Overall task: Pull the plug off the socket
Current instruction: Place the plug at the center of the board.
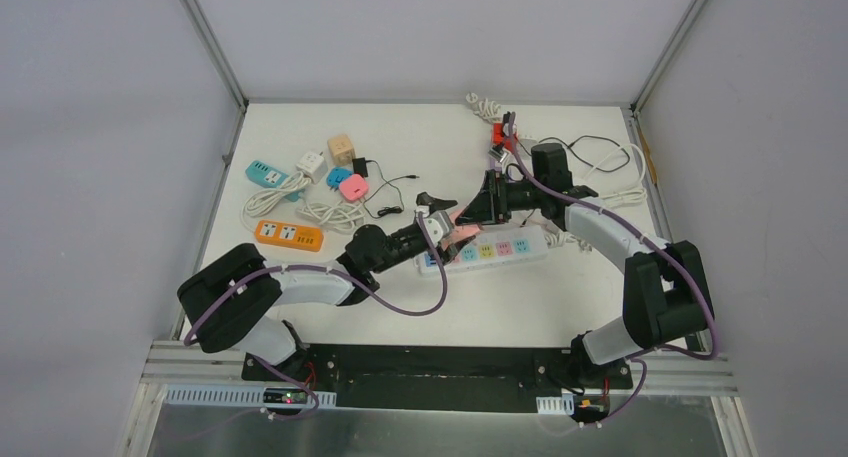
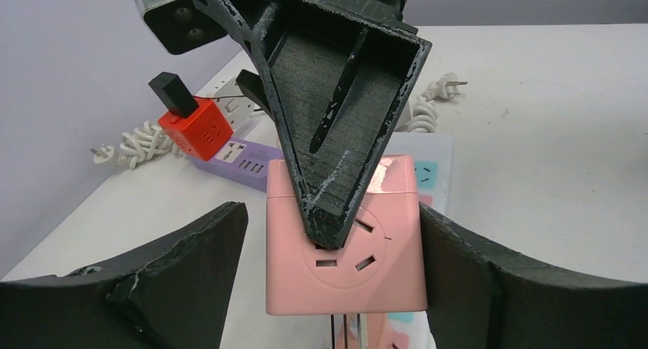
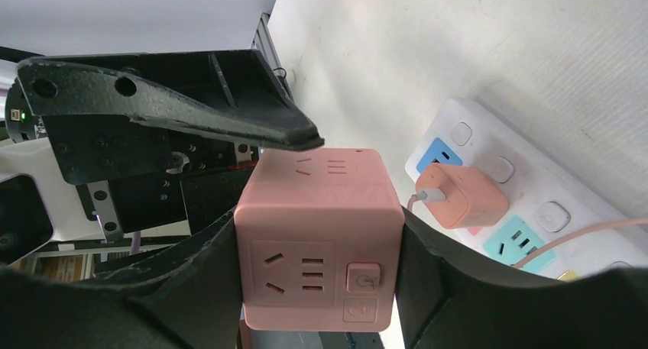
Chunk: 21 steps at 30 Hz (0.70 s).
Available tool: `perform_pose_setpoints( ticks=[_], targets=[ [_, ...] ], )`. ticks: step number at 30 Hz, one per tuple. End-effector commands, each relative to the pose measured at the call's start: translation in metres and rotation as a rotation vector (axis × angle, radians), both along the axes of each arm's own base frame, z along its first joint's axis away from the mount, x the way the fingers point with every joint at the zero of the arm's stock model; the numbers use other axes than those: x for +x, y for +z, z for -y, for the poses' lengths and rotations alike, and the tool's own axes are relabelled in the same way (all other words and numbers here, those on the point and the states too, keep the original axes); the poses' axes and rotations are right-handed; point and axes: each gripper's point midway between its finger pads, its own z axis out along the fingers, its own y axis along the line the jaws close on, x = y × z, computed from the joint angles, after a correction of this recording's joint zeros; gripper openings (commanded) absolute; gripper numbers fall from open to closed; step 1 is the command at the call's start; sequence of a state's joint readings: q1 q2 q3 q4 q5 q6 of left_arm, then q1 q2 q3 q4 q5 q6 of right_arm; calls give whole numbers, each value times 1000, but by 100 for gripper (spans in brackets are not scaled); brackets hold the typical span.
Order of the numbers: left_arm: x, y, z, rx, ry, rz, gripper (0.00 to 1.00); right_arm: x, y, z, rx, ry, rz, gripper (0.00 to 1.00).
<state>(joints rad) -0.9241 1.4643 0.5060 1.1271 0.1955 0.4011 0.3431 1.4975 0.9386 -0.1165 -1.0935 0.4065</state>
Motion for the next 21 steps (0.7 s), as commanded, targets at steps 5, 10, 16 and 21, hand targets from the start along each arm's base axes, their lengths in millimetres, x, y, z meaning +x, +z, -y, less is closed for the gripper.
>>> perform_pose_setpoints(
  ticks=[5, 10, 16, 21],
  targets=[
    [-1, 10, 7, 2, -55, 8, 41, -1, 23, -5, 48, 50, 59, 0],
    [0, 5, 4, 25, -51, -23, 0, -1, 23, -5, 46, 49, 55, 0],
    [-1, 12, -8, -41, -71, -125, 0, -1, 25, -4, 40, 47, 36, 0],
    [3, 1, -29, -39, 1, -262, 0, -6, 34, 2, 22, 33, -17, 0]
  ],
)
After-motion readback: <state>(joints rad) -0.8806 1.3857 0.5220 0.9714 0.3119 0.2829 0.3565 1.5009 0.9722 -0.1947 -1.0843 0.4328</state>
